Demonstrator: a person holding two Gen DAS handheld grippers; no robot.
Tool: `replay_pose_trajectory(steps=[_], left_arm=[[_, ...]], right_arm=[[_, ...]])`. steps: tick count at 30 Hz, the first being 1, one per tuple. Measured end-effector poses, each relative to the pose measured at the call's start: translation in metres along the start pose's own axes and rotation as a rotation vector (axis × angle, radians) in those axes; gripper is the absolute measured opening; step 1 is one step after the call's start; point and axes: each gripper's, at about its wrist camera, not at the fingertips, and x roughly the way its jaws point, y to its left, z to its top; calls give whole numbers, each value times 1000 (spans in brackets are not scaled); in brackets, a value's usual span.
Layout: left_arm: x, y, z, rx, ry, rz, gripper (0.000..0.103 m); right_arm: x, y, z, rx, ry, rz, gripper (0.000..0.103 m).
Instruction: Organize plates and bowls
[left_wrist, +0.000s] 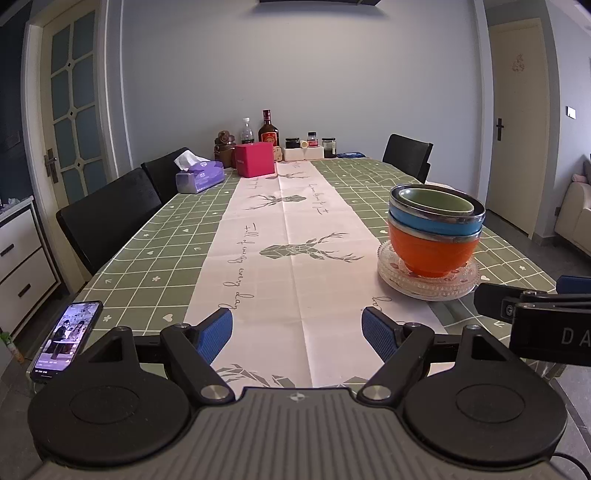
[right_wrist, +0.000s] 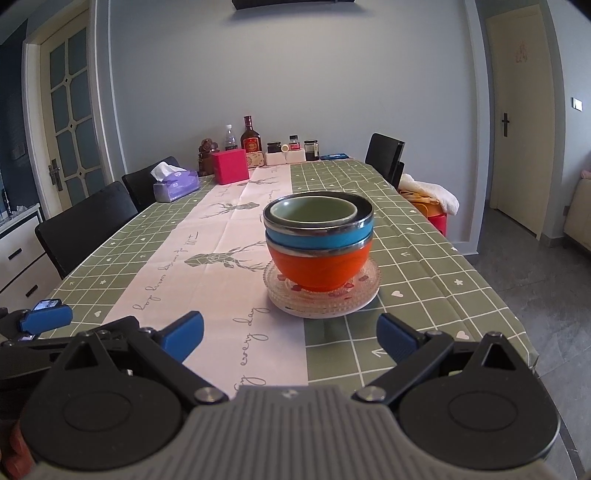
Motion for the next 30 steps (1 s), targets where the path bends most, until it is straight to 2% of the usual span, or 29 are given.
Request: replay_pose_trajectory(steps=[30], left_arm=[[2, 1, 0, -8, 9, 1, 93]], right_arm=[[2, 3, 0, -15, -1, 2, 98]])
